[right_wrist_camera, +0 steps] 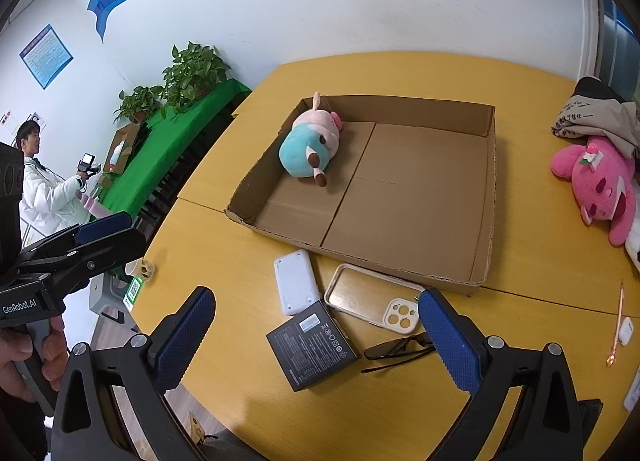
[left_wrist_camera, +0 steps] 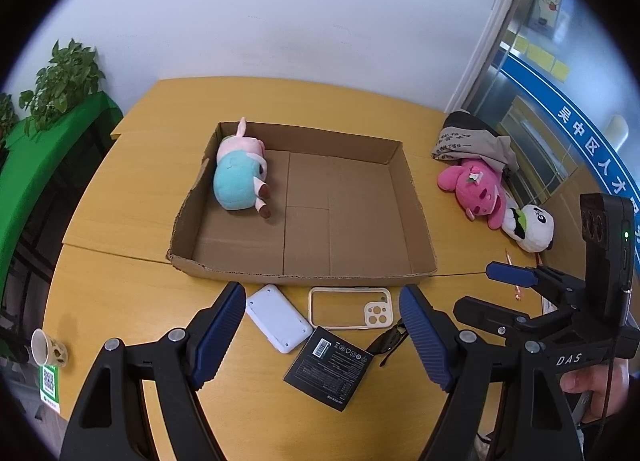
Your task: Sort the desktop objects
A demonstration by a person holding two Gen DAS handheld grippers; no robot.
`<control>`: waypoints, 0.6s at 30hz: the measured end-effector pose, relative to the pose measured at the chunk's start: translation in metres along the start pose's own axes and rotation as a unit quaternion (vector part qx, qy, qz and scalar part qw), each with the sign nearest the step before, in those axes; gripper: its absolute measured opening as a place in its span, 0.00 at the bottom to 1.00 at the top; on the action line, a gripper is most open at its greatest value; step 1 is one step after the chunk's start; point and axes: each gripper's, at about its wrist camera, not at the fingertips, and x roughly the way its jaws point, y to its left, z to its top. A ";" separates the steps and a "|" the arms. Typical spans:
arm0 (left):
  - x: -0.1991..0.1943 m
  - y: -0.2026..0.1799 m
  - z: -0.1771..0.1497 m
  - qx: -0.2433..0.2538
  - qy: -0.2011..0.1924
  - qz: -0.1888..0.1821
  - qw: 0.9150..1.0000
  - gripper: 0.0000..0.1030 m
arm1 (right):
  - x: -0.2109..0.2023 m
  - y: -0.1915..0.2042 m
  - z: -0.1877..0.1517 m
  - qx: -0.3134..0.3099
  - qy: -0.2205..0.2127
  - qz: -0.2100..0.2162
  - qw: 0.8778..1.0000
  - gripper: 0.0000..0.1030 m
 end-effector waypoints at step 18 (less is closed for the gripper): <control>0.044 0.028 0.014 0.013 0.040 -0.035 0.998 0.77 | 0.035 0.000 0.009 0.025 0.027 -0.033 0.999 1.00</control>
